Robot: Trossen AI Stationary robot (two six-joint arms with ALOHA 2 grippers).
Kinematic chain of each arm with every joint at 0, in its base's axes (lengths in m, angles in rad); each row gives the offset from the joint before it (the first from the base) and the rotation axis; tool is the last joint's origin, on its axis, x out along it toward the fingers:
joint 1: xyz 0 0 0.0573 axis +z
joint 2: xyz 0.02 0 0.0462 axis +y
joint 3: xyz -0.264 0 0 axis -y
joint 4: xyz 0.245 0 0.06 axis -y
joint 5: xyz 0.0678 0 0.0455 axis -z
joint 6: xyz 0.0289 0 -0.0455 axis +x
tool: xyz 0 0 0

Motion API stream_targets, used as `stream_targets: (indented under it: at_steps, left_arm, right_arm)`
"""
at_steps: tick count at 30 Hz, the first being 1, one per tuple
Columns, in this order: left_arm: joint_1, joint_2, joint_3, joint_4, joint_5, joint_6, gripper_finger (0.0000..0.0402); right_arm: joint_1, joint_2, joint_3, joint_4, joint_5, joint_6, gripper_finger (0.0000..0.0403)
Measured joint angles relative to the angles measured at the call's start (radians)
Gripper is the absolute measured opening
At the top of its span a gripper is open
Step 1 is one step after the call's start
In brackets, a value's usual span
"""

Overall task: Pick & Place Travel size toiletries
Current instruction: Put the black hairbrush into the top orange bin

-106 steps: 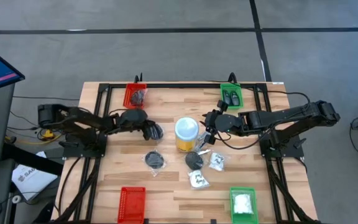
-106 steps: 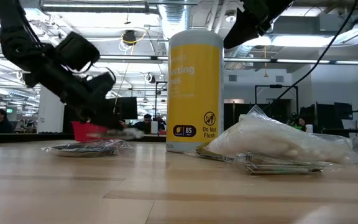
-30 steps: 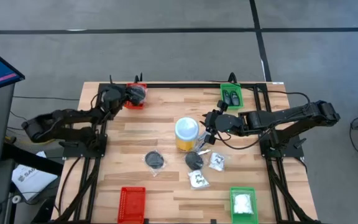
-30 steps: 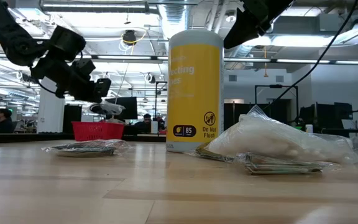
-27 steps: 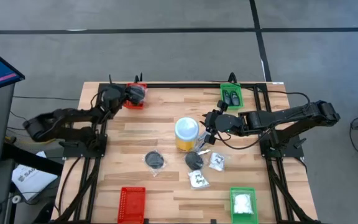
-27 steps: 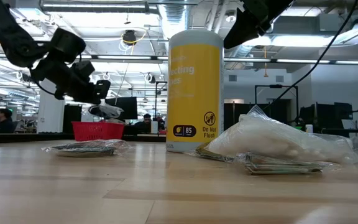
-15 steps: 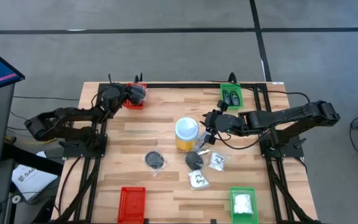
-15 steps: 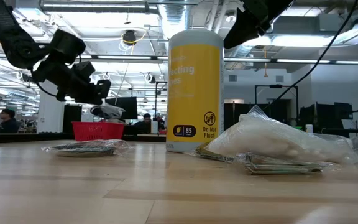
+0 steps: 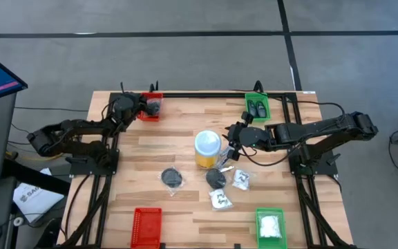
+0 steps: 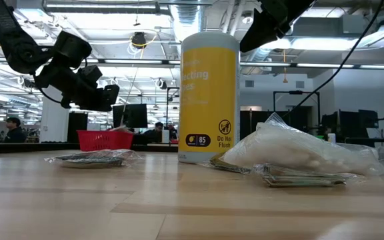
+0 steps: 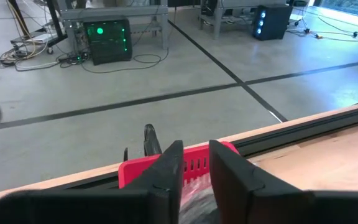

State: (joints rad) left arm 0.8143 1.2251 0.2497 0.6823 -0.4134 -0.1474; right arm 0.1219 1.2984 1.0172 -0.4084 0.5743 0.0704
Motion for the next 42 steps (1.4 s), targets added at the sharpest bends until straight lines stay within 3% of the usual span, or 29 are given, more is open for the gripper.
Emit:
stream_targets:
  at_steps: [6,8,16,20,33,42]
  left_arm:
    - [-0.003,0.000,0.000,0.005,0.003,0.000,0.0087]
    - [-0.006,-0.003,0.000,0.009,0.048,0.000,0.0087]
    - [-0.051,-0.060,-0.001,0.008,0.529,0.000,0.0086]
    - [-0.126,-0.068,-0.001,0.007,0.642,-0.014,0.0086]
    - [-0.461,-0.068,-0.001,-0.024,0.657,-0.015,0.0086]
    - [-0.648,-0.067,-0.001,-0.201,0.648,-0.023,0.0086]
  right_arm:
    - [-0.001,0.000,0.000,0.000,0.000,0.000,0.0118]
    - [-0.001,0.000,0.000,0.000,0.000,0.000,0.0118]
    - [-0.001,0.000,0.000,-0.003,0.000,0.000,0.0118]
    - [-0.001,0.000,0.000,-0.003,0.000,0.001,0.0118]
    - [0.000,0.000,0.000,-0.003,0.000,0.002,0.0118]
    - [0.002,0.000,0.000,-0.003,-0.001,0.010,0.0118]
